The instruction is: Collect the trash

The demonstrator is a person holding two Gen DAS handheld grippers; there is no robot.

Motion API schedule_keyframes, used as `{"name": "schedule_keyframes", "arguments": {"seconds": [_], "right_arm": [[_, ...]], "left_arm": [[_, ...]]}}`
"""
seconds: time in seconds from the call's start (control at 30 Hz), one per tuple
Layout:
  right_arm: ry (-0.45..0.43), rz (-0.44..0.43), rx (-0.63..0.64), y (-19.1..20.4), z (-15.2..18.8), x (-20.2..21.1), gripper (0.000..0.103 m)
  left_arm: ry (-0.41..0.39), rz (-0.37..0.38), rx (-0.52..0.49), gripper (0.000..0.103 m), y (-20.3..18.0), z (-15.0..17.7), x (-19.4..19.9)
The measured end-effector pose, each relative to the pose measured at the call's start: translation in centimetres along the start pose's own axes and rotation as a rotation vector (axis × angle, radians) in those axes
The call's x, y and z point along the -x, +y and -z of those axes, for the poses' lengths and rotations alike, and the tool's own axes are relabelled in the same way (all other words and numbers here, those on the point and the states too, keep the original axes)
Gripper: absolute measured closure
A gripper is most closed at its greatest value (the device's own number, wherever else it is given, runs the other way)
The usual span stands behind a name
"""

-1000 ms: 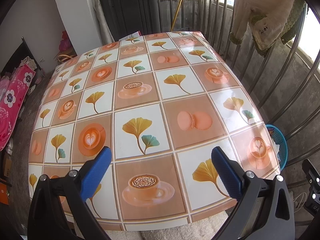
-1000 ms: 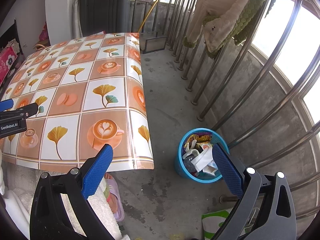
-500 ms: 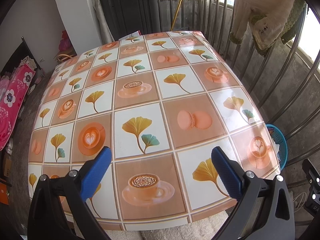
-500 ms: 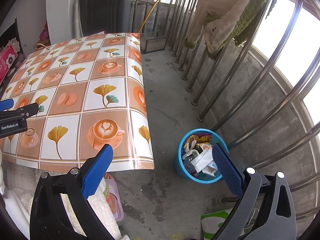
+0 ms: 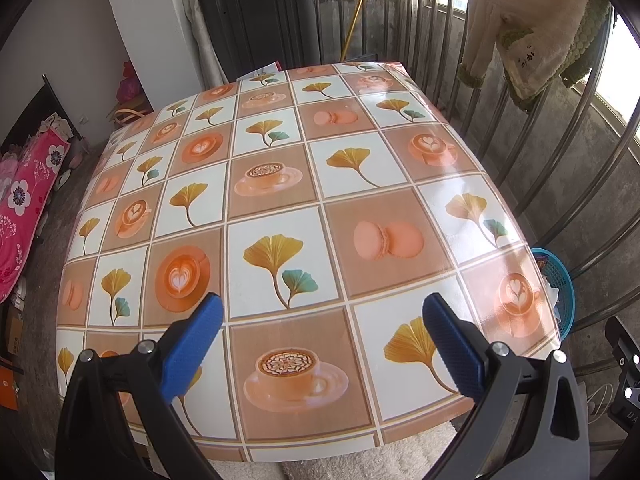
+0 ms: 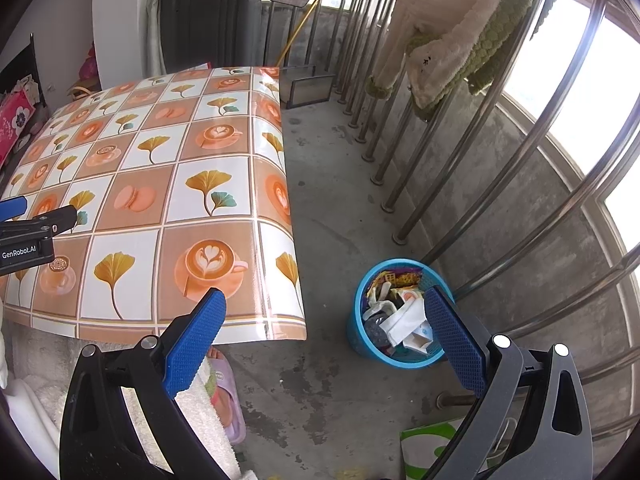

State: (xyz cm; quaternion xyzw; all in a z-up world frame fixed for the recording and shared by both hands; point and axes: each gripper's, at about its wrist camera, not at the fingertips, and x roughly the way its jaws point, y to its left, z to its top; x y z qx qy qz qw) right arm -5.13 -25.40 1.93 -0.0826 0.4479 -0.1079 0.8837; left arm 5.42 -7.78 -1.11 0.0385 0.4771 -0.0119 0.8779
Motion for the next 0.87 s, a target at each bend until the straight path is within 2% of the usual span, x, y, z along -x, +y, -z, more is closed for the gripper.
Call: {"name": "schedule_keyframes", "arguments": {"seconds": [0.87], "right_arm": [[-0.003, 0.002, -0.003, -0.02, -0.15, 0.18, 0.008]], "left_arm": [[-0.009, -0.002, -0.004, 0.005, -0.13, -0.73, 0.31]]}}
